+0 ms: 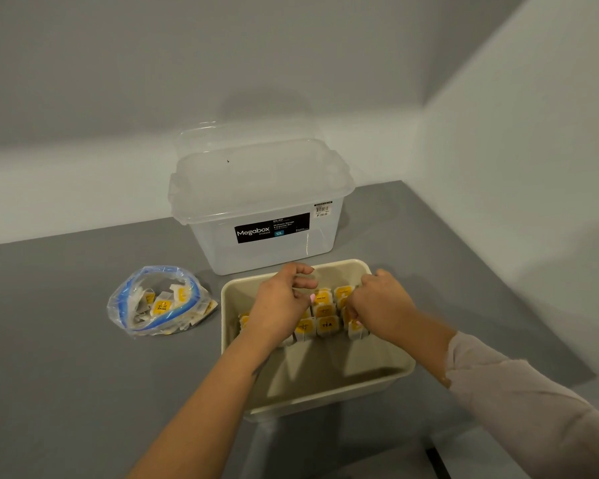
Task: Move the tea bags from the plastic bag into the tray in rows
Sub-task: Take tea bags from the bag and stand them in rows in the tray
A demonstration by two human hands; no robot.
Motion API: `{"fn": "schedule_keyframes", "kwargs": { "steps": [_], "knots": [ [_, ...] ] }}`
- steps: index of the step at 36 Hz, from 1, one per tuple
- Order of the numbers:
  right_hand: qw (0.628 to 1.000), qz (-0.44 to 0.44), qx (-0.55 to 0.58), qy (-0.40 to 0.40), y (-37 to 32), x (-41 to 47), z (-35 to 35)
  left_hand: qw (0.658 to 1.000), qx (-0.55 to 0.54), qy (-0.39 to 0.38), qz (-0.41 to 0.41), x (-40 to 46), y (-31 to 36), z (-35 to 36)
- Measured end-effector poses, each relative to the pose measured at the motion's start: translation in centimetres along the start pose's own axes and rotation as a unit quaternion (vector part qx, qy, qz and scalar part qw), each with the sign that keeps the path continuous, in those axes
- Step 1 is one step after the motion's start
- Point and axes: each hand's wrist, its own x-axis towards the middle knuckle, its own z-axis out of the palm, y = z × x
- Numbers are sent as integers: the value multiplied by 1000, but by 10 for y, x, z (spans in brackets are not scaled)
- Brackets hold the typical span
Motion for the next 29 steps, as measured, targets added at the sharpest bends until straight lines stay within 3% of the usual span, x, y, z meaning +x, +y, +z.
{"fn": "schedule_keyframes", "kwargs": {
  "steps": [16,29],
  "knots": [
    [1000,-15,16,6,6,0,-9,1000,0,5,6,1,4,-2],
    [979,19,163,122,0,18,-36,997,-13,70,23,-6,-4,-39]
  ]
}}
